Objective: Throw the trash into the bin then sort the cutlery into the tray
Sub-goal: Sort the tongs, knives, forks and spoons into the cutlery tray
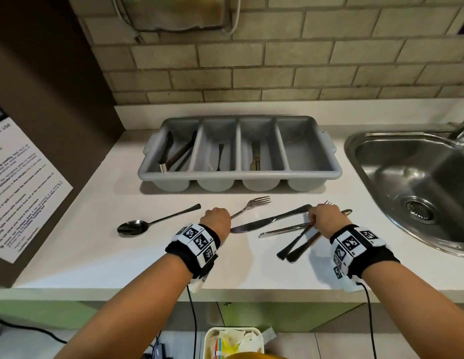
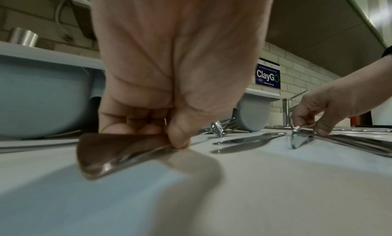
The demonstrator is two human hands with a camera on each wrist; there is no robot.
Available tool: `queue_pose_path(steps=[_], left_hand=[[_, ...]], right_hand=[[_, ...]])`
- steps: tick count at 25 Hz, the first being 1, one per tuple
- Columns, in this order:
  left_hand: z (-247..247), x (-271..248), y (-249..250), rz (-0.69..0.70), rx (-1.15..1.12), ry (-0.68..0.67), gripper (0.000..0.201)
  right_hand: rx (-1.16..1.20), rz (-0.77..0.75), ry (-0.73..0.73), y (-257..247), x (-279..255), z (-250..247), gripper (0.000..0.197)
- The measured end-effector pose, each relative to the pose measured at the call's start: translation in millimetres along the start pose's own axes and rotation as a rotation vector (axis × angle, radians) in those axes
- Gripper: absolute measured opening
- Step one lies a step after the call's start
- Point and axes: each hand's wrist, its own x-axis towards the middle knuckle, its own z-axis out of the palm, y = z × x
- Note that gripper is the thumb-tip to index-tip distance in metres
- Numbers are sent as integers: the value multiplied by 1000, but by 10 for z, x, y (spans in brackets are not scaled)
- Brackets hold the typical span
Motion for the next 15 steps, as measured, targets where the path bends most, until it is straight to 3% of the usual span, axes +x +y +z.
queue_pose_path(steps=[4, 9, 11, 15], left_hand=[[6, -80, -112, 45, -50, 17, 38], [-192, -318, -312, 119, -205, 100, 31], [-323, -433, -421, 160, -270, 199, 28], [-682, -557, -567, 256, -417, 579, 25]], right_hand=[[17, -30, 111, 9, -89, -82, 27], [-44, -81, 352, -34, -442, -238, 25], [-3, -95, 446, -60, -585, -294, 21], [357, -170, 568, -169, -790, -394, 16]])
